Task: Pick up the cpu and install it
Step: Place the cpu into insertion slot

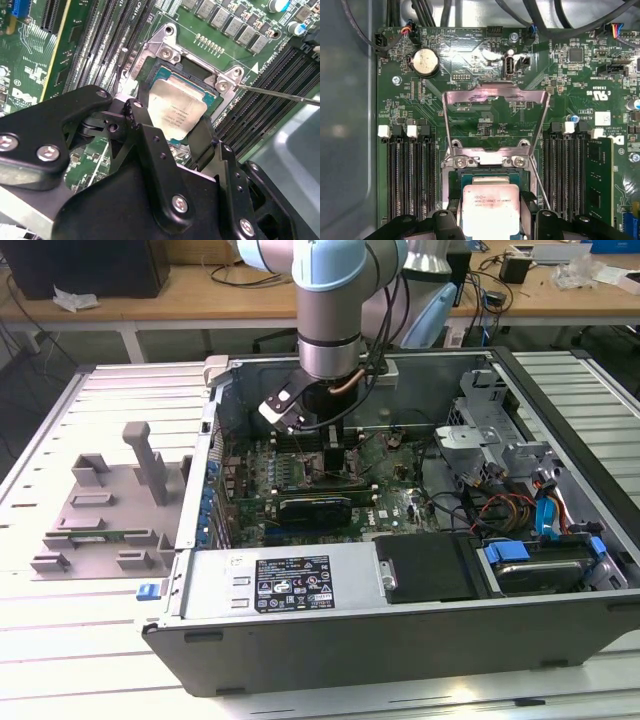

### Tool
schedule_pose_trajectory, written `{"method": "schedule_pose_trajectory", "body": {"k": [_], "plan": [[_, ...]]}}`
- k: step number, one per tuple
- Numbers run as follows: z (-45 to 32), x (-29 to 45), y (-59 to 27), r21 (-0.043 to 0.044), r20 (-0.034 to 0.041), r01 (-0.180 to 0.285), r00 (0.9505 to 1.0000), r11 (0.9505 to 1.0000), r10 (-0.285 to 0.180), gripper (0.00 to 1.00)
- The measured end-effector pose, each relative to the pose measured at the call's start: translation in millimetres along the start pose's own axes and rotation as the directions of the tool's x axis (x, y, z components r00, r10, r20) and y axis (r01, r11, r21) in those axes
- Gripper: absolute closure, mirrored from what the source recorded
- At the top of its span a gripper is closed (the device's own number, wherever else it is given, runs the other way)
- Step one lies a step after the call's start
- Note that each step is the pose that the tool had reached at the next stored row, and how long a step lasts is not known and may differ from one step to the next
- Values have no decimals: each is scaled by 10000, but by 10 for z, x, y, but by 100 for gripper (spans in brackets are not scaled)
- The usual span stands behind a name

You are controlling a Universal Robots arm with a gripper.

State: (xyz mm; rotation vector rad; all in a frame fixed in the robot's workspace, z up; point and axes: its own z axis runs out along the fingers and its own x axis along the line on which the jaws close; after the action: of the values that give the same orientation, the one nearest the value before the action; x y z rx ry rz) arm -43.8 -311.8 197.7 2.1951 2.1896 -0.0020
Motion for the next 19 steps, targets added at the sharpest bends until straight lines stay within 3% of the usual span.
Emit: {"method": "schedule_pose_trajectory", "body": {"k": [16, 17, 19], "plan": [[19, 5, 7, -4, -6, -2, 10000, 10000, 2, 45], [17, 5, 7, -2, -4, -1, 10000, 10000, 1, 38], [16, 4, 7, -1, -1, -2, 10000, 10000, 2, 38]]}}
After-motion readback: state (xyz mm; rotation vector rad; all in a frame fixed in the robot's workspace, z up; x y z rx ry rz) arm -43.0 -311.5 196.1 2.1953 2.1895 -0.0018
